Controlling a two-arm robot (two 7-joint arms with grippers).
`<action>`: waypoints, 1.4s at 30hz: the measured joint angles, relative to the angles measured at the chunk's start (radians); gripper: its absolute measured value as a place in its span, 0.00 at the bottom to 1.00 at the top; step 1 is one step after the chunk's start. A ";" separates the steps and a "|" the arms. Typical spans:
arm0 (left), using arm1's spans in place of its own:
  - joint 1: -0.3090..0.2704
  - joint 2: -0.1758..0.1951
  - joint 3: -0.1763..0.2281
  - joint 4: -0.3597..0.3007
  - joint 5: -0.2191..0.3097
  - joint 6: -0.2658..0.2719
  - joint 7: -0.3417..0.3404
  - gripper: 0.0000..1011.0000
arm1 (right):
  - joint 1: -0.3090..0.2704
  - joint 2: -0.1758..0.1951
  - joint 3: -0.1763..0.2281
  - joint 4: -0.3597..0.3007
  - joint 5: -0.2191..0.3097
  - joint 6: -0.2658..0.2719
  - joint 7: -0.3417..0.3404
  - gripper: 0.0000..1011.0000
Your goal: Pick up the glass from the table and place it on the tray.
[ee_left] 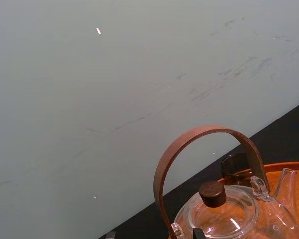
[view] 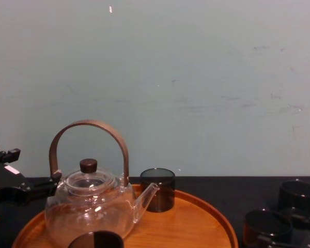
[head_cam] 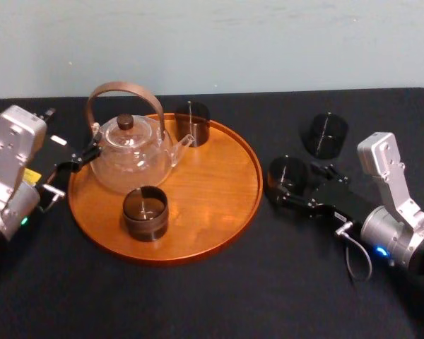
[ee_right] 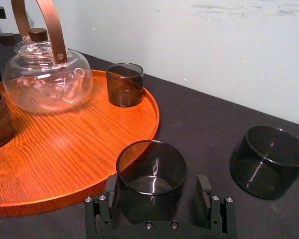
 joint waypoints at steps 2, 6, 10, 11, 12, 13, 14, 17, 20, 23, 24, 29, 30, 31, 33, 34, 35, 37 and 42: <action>0.000 0.000 0.000 0.000 0.000 0.000 0.000 1.00 | 0.010 -0.010 0.000 0.014 -0.005 -0.003 0.007 0.99; 0.000 0.000 0.000 0.000 0.000 0.000 0.000 1.00 | 0.031 -0.029 0.001 0.047 -0.013 -0.011 0.025 0.99; 0.000 0.000 0.000 0.000 0.000 0.000 0.000 1.00 | 0.051 -0.045 0.002 0.079 -0.021 -0.019 0.039 0.99; 0.000 0.000 0.000 0.000 0.000 0.000 0.000 1.00 | 0.055 -0.048 0.002 0.085 -0.022 -0.020 0.042 0.99; 0.000 0.000 0.000 0.000 0.000 0.000 0.000 1.00 | 0.060 -0.051 0.002 0.092 -0.024 -0.022 0.045 0.99; 0.000 0.000 0.000 0.000 0.000 0.000 0.000 1.00 | 0.064 -0.054 0.002 0.098 -0.025 -0.023 0.048 0.99; 0.000 0.000 0.000 0.000 0.000 0.000 0.000 1.00 | 0.072 -0.059 0.002 0.111 -0.028 -0.026 0.053 0.99; 0.000 0.000 0.000 0.000 0.000 0.000 0.000 1.00 | 0.087 -0.069 0.001 0.134 -0.032 -0.029 0.062 0.99; 0.000 0.000 0.000 0.000 0.000 0.000 0.000 1.00 | 0.097 -0.076 0.001 0.151 -0.033 -0.030 0.071 0.99; 0.000 0.000 0.000 0.000 0.000 0.000 0.000 1.00 | 0.108 -0.083 -0.001 0.171 -0.032 -0.039 0.089 0.99; 0.000 0.000 0.000 0.000 0.000 0.000 0.000 1.00 | 0.108 -0.083 -0.002 0.171 -0.032 -0.039 0.089 0.99; 0.000 0.000 0.000 0.000 0.000 0.000 0.000 1.00 | 0.107 -0.082 -0.002 0.168 -0.032 -0.039 0.088 0.99; 0.000 0.000 0.000 0.000 0.000 0.000 0.000 1.00 | 0.106 -0.081 -0.002 0.167 -0.032 -0.039 0.087 0.99; 0.000 0.000 0.000 0.000 0.000 0.000 0.000 1.00 | 0.106 -0.081 -0.002 0.167 -0.032 -0.039 0.086 0.99; 0.000 0.000 0.000 0.000 0.000 0.000 0.000 1.00 | 0.105 -0.081 -0.002 0.165 -0.032 -0.038 0.085 0.95; 0.000 0.000 0.000 0.000 0.000 0.000 0.000 1.00 | 0.105 -0.080 -0.002 0.165 -0.032 -0.038 0.085 0.94; 0.000 0.000 0.000 0.000 0.000 0.000 0.000 1.00 | 0.105 -0.080 -0.002 0.165 -0.031 -0.037 0.084 0.93; 0.000 0.000 0.000 0.000 0.000 0.000 0.000 1.00 | 0.104 -0.080 -0.002 0.164 -0.031 -0.037 0.084 0.89; 0.000 0.000 0.000 0.000 0.000 0.000 0.000 1.00 | 0.103 -0.080 -0.002 0.162 -0.031 -0.036 0.082 0.89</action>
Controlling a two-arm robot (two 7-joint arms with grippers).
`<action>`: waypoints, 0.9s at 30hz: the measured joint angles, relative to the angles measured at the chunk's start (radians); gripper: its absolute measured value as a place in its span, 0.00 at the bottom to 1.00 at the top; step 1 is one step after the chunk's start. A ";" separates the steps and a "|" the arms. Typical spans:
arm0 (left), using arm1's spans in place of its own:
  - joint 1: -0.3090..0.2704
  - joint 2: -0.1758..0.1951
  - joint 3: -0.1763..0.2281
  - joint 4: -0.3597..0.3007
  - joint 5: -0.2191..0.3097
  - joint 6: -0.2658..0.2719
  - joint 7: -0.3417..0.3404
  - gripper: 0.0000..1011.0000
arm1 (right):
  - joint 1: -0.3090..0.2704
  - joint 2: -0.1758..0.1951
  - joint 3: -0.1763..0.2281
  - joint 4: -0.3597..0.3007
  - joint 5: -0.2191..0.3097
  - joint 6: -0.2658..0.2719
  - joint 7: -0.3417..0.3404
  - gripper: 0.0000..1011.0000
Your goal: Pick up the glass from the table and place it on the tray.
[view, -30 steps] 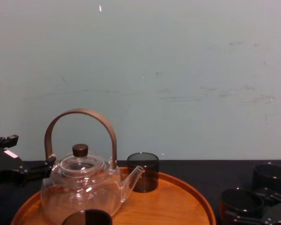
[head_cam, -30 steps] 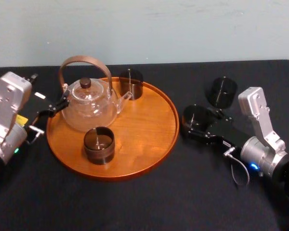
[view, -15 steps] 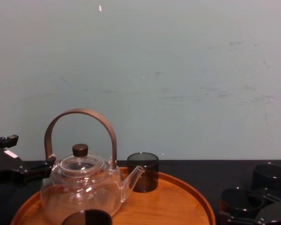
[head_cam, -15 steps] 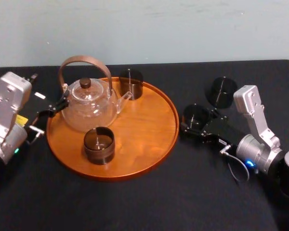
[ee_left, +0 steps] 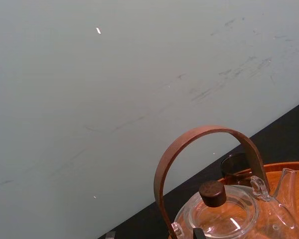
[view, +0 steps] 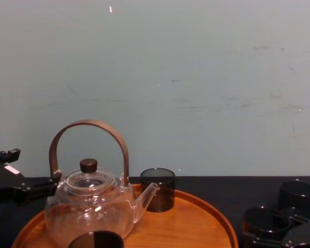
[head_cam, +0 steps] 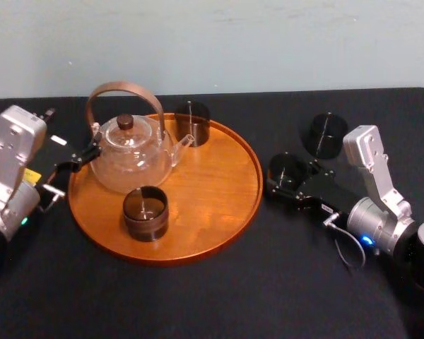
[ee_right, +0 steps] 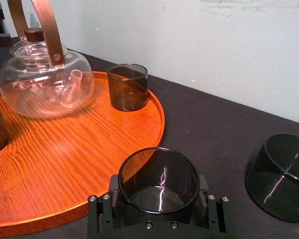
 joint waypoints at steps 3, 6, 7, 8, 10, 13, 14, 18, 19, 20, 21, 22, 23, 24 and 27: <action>0.000 0.000 0.000 0.000 0.000 0.000 0.000 1.00 | 0.000 0.000 0.000 -0.001 0.000 0.000 -0.001 0.89; 0.000 0.000 0.000 0.000 0.000 0.000 0.000 1.00 | 0.000 0.000 0.000 -0.001 0.000 0.001 -0.002 0.89; 0.000 0.000 0.000 0.000 0.000 0.000 0.000 1.00 | -0.001 0.001 0.000 -0.001 0.000 0.001 -0.002 0.89; 0.000 0.000 0.000 0.000 0.000 0.000 0.000 1.00 | -0.001 0.001 0.000 -0.001 0.000 0.001 -0.002 0.89; 0.000 0.000 0.000 0.000 0.000 0.000 0.000 1.00 | -0.001 0.001 0.000 -0.002 0.000 0.001 -0.002 0.89; 0.000 0.000 0.000 0.000 0.000 0.000 0.000 1.00 | -0.002 0.000 0.003 -0.002 0.005 0.003 0.000 0.89; 0.000 0.000 0.000 0.000 0.000 0.000 0.000 1.00 | -0.003 0.000 0.005 -0.002 0.007 0.004 0.001 0.89; 0.000 0.000 0.000 0.000 0.000 0.000 0.000 1.00 | -0.011 0.002 0.012 -0.021 0.015 0.014 0.002 0.89; 0.000 0.000 0.000 0.000 0.000 0.000 0.000 1.00 | -0.016 0.004 0.014 -0.034 0.016 0.020 0.000 0.89; 0.000 0.000 0.000 0.000 0.000 0.000 0.000 1.00 | -0.018 0.005 0.015 -0.042 0.016 0.023 -0.002 0.89; 0.000 0.000 0.000 0.000 0.000 0.000 0.000 1.00 | -0.021 0.007 0.016 -0.049 0.016 0.026 -0.004 0.89; 0.000 0.000 0.000 0.000 0.000 0.000 0.000 1.00 | -0.024 0.008 0.017 -0.057 0.016 0.028 -0.005 0.89; 0.000 0.000 0.000 0.000 0.000 0.000 0.000 1.00 | -0.027 0.010 0.017 -0.067 0.016 0.030 -0.007 0.89; 0.000 0.000 0.000 0.000 0.000 0.000 0.000 1.00 | -0.037 0.014 0.018 -0.097 0.014 0.037 -0.013 0.89; 0.000 0.000 0.000 0.000 0.000 0.000 0.000 1.00 | -0.045 0.018 0.017 -0.124 0.011 0.043 -0.016 0.89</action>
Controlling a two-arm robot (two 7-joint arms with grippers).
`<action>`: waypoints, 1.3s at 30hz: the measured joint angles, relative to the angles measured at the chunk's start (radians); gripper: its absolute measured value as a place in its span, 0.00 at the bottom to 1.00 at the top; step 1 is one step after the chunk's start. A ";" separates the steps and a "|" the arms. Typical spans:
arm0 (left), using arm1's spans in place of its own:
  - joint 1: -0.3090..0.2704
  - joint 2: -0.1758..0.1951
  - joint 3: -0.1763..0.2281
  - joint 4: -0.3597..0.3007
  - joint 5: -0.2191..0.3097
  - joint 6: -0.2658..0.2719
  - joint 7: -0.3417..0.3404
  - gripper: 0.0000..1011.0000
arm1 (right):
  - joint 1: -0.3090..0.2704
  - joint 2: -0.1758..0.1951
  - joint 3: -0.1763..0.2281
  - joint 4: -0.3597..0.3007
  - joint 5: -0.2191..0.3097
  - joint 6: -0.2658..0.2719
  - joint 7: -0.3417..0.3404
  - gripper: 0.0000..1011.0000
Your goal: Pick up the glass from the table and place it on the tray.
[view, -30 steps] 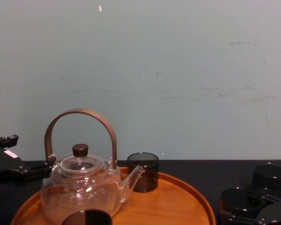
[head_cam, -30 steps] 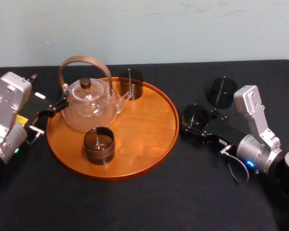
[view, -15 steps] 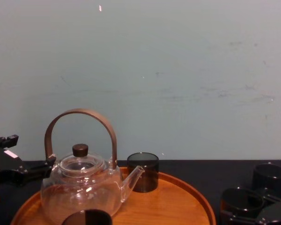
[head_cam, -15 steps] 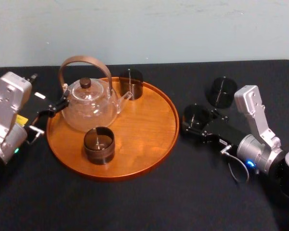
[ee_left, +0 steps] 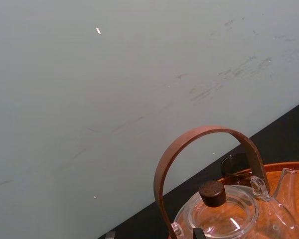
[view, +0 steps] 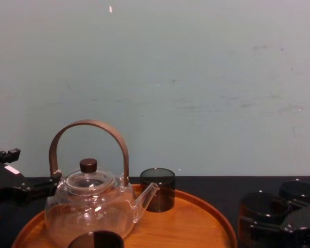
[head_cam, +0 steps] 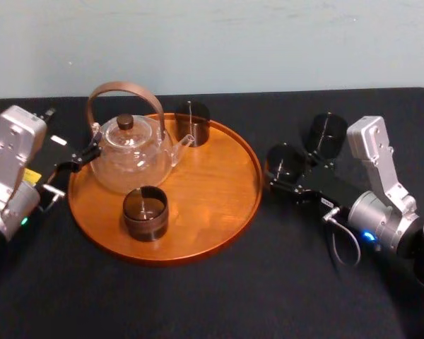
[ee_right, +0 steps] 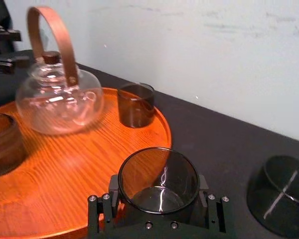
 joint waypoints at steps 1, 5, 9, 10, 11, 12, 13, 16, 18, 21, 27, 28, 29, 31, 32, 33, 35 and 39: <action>0.000 0.000 0.000 0.000 0.000 0.000 0.000 1.00 | -0.003 0.001 -0.001 -0.009 -0.002 0.002 -0.001 0.89; 0.000 0.000 0.000 0.000 0.000 0.000 0.000 1.00 | -0.012 0.004 -0.014 -0.055 -0.015 0.008 -0.003 0.89; 0.000 0.000 0.000 0.000 0.000 0.000 0.000 1.00 | -0.013 0.003 -0.034 -0.082 -0.035 0.014 -0.004 0.89; 0.000 0.000 0.000 0.000 0.000 0.000 0.000 1.00 | -0.012 0.002 -0.039 -0.086 -0.039 0.015 -0.004 0.89; 0.000 0.000 0.000 0.000 0.000 0.000 0.000 1.00 | -0.011 0.001 -0.043 -0.089 -0.043 0.015 -0.004 0.89; 0.000 0.000 0.000 0.000 0.000 0.000 0.000 1.00 | -0.008 -0.002 -0.051 -0.094 -0.049 0.016 -0.003 0.89; 0.000 0.000 0.000 0.000 0.000 0.000 0.000 1.00 | -0.006 -0.004 -0.054 -0.095 -0.053 0.017 -0.003 0.89; 0.000 0.000 0.000 0.000 0.000 0.000 0.000 1.00 | 0.004 -0.014 -0.071 -0.095 -0.063 0.017 0.001 0.89; 0.000 0.000 0.000 0.000 0.000 0.000 0.000 1.00 | 0.014 -0.024 -0.086 -0.088 -0.073 0.014 0.004 0.89; 0.000 0.000 0.000 0.000 0.000 0.000 0.000 1.00 | 0.026 -0.037 -0.104 -0.075 -0.086 0.008 0.010 0.89; 0.000 0.000 0.000 0.000 0.000 0.000 0.000 1.00 | 0.051 -0.067 -0.136 -0.037 -0.105 -0.008 0.019 0.89; 0.000 0.000 0.000 0.000 0.000 0.000 0.000 1.00 | 0.057 -0.074 -0.143 -0.029 -0.108 -0.011 0.022 0.89; 0.000 0.000 0.000 0.000 0.000 0.000 0.000 1.00 | 0.059 -0.077 -0.147 -0.025 -0.110 -0.012 0.023 0.89; 0.000 0.000 0.000 0.000 0.000 0.000 0.000 1.00 | 0.063 -0.084 -0.154 -0.017 -0.113 -0.015 0.027 0.89; 0.000 0.000 0.000 0.000 0.000 0.000 0.000 1.00 | 0.066 -0.089 -0.160 -0.010 -0.116 -0.019 0.030 0.89; 0.000 0.000 0.000 0.000 0.000 0.000 0.000 1.00 | 0.067 -0.092 -0.163 -0.005 -0.117 -0.020 0.031 0.89; 0.000 0.000 0.000 0.000 0.000 0.000 0.000 1.00 | 0.071 -0.100 -0.172 0.006 -0.121 -0.025 0.036 0.89; 0.000 0.000 0.000 0.000 0.000 0.000 0.000 1.00 | 0.078 -0.110 -0.183 0.026 -0.124 -0.033 0.042 0.89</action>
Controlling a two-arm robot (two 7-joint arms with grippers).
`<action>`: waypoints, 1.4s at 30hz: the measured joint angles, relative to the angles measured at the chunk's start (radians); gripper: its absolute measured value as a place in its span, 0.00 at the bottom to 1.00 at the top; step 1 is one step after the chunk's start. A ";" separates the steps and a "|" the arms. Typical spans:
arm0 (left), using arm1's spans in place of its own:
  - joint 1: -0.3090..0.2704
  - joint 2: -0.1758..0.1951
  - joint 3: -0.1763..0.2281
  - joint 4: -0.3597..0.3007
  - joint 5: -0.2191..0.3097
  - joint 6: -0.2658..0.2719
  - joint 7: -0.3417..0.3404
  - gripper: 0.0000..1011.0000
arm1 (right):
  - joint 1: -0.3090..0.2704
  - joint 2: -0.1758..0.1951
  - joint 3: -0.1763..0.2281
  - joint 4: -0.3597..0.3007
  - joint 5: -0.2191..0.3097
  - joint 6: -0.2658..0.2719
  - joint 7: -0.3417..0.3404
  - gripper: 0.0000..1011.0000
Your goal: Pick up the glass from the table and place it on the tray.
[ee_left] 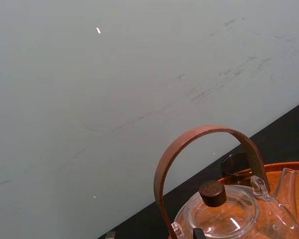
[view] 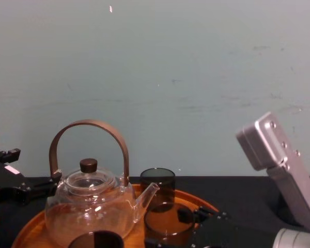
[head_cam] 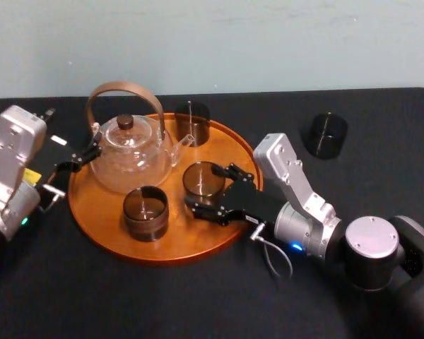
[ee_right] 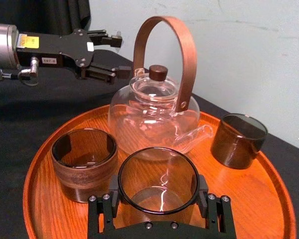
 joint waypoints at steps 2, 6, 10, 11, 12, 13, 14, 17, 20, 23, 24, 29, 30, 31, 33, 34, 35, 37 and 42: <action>0.000 0.000 0.000 0.000 0.000 0.000 0.000 1.00 | 0.003 -0.004 -0.003 0.011 0.000 -0.003 0.004 0.89; 0.000 0.000 0.000 0.000 0.000 0.000 0.000 1.00 | 0.005 -0.009 -0.007 0.026 0.002 -0.007 0.010 0.89; 0.000 0.000 0.000 0.000 0.000 0.000 0.000 1.00 | 0.006 -0.012 -0.009 0.040 0.005 -0.014 0.015 0.89; 0.000 0.000 0.000 0.000 0.000 0.000 0.000 1.00 | 0.007 -0.013 -0.010 0.046 0.006 -0.017 0.018 0.89; 0.000 0.000 0.000 0.000 0.000 0.000 0.000 1.00 | 0.007 -0.014 -0.011 0.049 0.007 -0.019 0.019 0.89; 0.000 0.000 0.000 0.000 0.000 0.000 0.000 1.00 | 0.008 -0.015 -0.012 0.053 0.008 -0.020 0.021 0.89; 0.000 0.000 0.000 0.000 0.000 0.000 0.000 1.00 | 0.009 -0.015 -0.013 0.057 0.008 -0.021 0.022 0.89; 0.000 0.000 0.000 0.000 0.000 0.000 0.000 1.00 | 0.013 -0.020 -0.017 0.073 0.008 -0.030 0.028 0.89; 0.000 0.000 0.000 0.000 0.000 0.000 0.000 1.00 | 0.017 -0.025 -0.020 0.089 0.009 -0.037 0.031 0.89; 0.000 0.000 0.000 0.000 0.000 0.000 0.000 1.00 | 0.022 -0.030 -0.023 0.102 0.011 -0.043 0.032 0.89; 0.000 0.000 0.000 0.000 0.000 0.000 0.000 1.00 | 0.023 -0.031 -0.024 0.104 0.011 -0.044 0.032 0.89; 0.000 0.000 0.000 0.000 0.000 0.000 0.000 1.00 | 0.027 -0.035 -0.026 0.114 0.012 -0.050 0.037 0.89; 0.000 0.000 0.000 0.000 0.000 0.000 0.000 1.00 | 0.027 -0.036 -0.026 0.115 0.012 -0.050 0.038 0.89; 0.000 0.000 0.000 0.000 0.000 0.000 0.000 1.00 | 0.028 -0.037 -0.027 0.117 0.013 -0.052 0.041 0.89; 0.000 0.000 0.000 0.000 0.000 0.000 0.000 1.00 | 0.029 -0.037 -0.028 0.119 0.015 -0.053 0.045 0.89; 0.000 0.000 0.000 0.000 0.000 0.000 0.000 1.00 | 0.029 -0.037 -0.028 0.119 0.015 -0.054 0.045 0.89; 0.000 0.000 0.000 0.000 0.000 0.000 0.000 1.00 | 0.028 -0.037 -0.028 0.119 0.015 -0.054 0.045 0.89; 0.000 0.000 0.000 0.000 0.000 0.000 0.000 1.00 | 0.028 -0.037 -0.028 0.119 0.015 -0.054 0.045 0.89; 0.000 0.000 0.000 0.000 0.000 0.000 0.000 1.00 | 0.027 -0.036 -0.028 0.119 0.013 -0.051 0.044 0.91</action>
